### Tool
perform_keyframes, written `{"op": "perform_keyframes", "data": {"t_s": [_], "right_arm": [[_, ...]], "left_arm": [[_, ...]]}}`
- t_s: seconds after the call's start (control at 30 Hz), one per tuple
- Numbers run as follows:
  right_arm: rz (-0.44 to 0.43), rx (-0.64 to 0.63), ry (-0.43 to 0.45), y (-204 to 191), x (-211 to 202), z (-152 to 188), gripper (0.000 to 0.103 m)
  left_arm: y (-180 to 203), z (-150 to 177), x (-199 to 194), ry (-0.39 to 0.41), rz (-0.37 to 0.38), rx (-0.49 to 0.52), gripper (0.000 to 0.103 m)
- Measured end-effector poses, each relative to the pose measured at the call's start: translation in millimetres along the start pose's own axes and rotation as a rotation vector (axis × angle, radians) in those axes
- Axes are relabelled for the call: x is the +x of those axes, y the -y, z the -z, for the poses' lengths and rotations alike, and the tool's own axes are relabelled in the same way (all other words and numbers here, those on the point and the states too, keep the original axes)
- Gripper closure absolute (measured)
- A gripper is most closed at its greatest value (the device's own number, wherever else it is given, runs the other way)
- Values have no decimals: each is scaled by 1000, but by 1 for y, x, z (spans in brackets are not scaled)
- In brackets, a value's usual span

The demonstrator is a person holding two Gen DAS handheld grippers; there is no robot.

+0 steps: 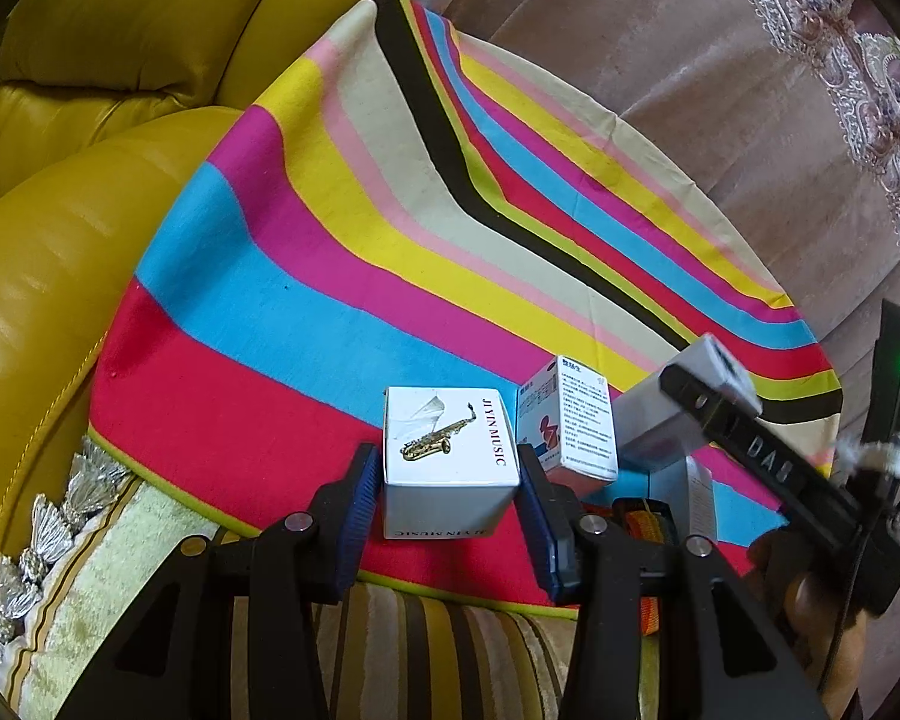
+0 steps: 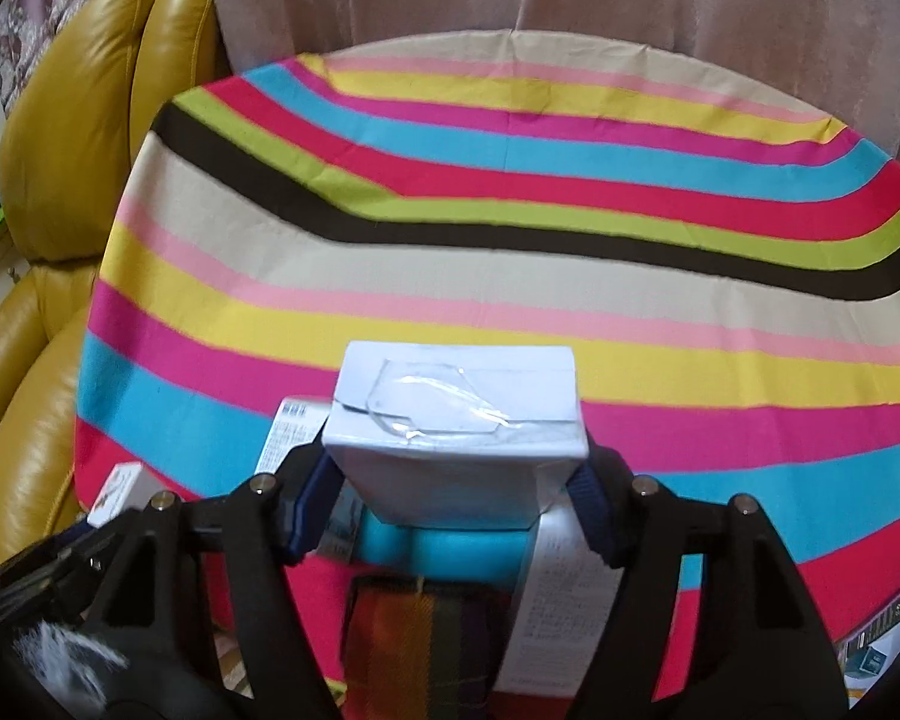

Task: Organize objects
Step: 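Grasp a large white box with the right tool while the left tool holds the saxophone box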

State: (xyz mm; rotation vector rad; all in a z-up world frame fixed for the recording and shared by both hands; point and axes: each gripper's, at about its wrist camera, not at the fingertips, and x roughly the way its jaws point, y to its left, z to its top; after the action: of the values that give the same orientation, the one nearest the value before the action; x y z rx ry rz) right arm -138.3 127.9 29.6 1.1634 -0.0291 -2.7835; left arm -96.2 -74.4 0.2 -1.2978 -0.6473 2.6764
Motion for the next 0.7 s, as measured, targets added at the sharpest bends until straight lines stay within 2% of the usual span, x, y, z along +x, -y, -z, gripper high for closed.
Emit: {"op": "perform_keyframes", "data": {"t_s": [0.17,0.27,0.43,0.7], "right_arm": [[16,38,54,19,3,-16,33],[54,52,70,31,13,-21,33],[97,84,-29,50,30,-14,33],[110,60,-111,59,13,7,33]], "left_arm": [[3,-2,3,2,-7,13,57],[6,-3,5,5,-10,22,57],[11,-3,5,6,-13,34,57],[14,-2,1,13,-22,48,57]]}}
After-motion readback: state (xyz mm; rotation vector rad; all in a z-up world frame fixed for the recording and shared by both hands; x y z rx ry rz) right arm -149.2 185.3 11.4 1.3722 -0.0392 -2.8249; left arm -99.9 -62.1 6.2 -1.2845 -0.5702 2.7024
